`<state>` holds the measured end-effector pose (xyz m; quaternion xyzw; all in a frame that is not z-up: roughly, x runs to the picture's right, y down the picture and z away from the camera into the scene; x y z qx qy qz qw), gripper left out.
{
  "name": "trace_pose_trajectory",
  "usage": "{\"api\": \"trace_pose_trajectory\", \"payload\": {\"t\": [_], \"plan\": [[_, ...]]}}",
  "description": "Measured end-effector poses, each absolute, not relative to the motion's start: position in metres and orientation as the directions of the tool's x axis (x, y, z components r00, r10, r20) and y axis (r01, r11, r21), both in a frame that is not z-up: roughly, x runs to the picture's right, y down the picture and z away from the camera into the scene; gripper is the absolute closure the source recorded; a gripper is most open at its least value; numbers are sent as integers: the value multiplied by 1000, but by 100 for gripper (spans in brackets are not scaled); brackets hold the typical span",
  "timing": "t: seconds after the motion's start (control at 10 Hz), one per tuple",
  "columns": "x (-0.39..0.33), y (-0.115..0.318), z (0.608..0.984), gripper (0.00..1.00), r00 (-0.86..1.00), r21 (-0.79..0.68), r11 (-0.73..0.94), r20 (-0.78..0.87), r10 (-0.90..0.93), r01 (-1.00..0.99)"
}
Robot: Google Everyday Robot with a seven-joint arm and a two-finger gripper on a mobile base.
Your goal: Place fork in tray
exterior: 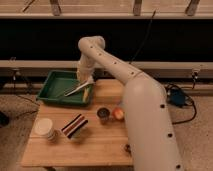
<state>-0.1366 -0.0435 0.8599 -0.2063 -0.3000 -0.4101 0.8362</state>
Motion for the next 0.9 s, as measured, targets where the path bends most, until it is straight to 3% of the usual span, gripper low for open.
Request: {"api": "trace_pose_trajectory", "payload": {"t": [0.9], "plan": [[-136,-44,860,59,484,-99,579,671,-562,809]]}}
